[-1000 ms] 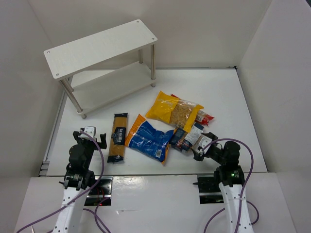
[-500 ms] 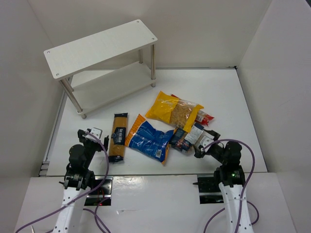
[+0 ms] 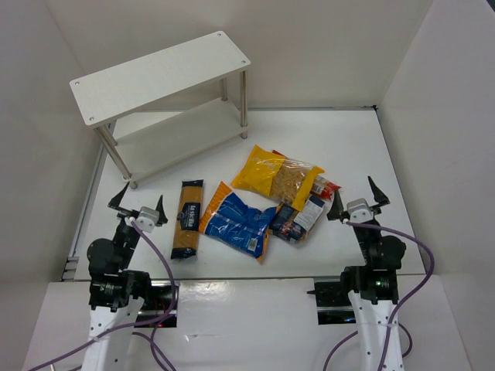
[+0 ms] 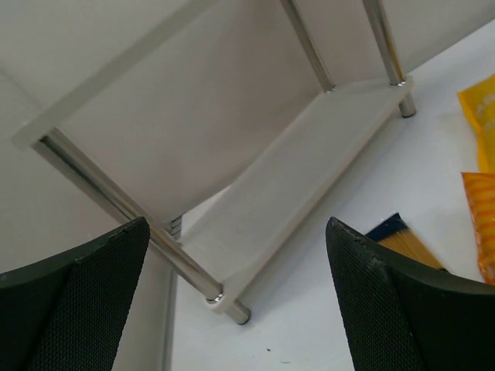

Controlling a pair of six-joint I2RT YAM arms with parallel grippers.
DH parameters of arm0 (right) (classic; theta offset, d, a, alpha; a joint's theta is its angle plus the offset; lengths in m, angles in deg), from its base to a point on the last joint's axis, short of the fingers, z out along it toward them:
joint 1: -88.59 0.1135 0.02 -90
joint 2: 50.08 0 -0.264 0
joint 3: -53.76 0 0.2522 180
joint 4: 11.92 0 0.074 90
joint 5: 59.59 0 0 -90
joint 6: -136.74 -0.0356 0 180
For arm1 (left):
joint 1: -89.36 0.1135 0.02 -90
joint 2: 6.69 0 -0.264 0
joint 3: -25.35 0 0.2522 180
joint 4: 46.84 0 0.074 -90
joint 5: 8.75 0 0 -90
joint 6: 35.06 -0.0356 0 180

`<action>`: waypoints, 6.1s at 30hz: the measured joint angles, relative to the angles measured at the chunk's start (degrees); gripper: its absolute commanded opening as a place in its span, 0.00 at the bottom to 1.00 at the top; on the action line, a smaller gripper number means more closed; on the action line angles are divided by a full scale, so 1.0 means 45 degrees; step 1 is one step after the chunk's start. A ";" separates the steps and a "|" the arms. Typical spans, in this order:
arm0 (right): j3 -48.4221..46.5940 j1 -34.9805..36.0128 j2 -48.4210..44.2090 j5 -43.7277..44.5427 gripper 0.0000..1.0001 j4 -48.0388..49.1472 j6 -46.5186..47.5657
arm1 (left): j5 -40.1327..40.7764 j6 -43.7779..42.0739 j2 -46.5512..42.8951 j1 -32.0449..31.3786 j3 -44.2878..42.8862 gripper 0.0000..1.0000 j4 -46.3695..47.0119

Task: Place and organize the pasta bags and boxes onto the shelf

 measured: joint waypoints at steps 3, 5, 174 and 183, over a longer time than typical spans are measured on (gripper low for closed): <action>-0.0685 0.0000 -0.0005 0.0675 1.00 -0.0228 -0.0340 | 0.0510 -0.0554 0.0000 0.0000 -0.0631 1.00 -0.0374; -0.1229 0.0000 0.0112 0.1001 1.00 -0.0413 -0.0593 | 0.0933 -0.0855 0.0029 0.0000 -0.1214 1.00 -0.0685; -1.5980 0.3716 1.9744 -0.8820 0.00 -0.7660 -0.3925 | -0.0476 0.3463 1.2934 -0.0466 -0.8922 1.00 -0.5877; -1.6048 0.3478 1.9307 -1.0535 0.00 -0.7538 -0.5552 | -0.0651 0.3415 1.2619 -0.0466 -0.8767 1.00 -0.5877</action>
